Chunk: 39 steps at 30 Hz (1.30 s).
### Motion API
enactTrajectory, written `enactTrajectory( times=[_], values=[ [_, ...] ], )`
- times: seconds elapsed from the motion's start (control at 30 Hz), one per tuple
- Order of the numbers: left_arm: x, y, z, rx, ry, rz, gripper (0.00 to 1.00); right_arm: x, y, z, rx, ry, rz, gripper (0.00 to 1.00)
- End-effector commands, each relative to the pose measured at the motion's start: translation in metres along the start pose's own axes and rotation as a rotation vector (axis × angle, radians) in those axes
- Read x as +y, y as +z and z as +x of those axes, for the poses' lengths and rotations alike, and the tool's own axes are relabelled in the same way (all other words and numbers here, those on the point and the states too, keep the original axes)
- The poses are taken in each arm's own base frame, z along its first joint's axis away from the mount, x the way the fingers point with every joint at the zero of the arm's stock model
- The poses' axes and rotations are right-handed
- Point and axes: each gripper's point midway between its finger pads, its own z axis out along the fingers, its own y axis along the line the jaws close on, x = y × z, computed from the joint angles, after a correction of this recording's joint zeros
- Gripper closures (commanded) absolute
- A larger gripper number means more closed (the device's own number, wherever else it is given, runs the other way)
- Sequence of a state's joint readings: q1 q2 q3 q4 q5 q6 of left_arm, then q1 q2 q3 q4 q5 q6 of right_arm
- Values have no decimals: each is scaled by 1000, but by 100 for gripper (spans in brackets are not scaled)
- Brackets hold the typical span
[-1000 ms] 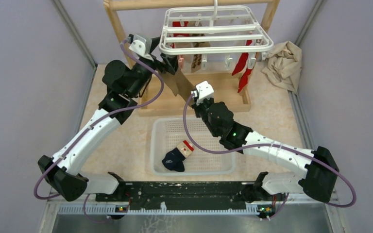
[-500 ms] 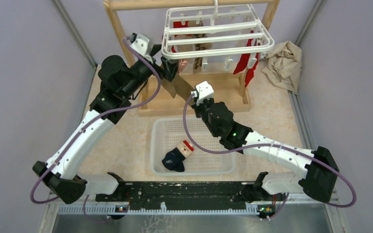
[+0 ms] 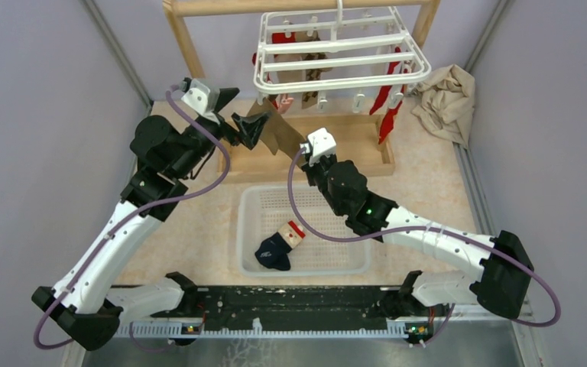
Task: Remove the socks clipped to the hanger
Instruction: Remove the sock from the hanger.
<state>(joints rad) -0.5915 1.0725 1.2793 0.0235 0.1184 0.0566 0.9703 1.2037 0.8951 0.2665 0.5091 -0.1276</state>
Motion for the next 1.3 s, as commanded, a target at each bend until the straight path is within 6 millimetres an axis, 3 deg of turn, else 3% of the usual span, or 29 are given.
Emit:
enactTrajectory(
  times=[0.0, 0.23, 0.57, 0.97, 1.17, 1.27],
  values=[
    [-1, 1, -7, -37, -10, 10, 1, -4, -3, -21, -55, 37, -1, 100],
    [2, 9, -13, -64, -43, -3, 3, -2, -2, -18, -52, 45, -6, 100],
    [10, 23, -19, -83, -132, -65, 28, -9, 1, -16, -32, 38, 47, 100],
    [19, 25, -25, -117, -150, -153, 35, -10, -2, -41, -75, 4, 39, 100],
    [13, 27, -27, -132, -115, -111, 38, -8, -8, -50, -103, 3, 2, 100],
    [11, 32, -24, -128, -102, -94, 47, -7, -12, -55, -116, 6, -17, 100]
  ],
)
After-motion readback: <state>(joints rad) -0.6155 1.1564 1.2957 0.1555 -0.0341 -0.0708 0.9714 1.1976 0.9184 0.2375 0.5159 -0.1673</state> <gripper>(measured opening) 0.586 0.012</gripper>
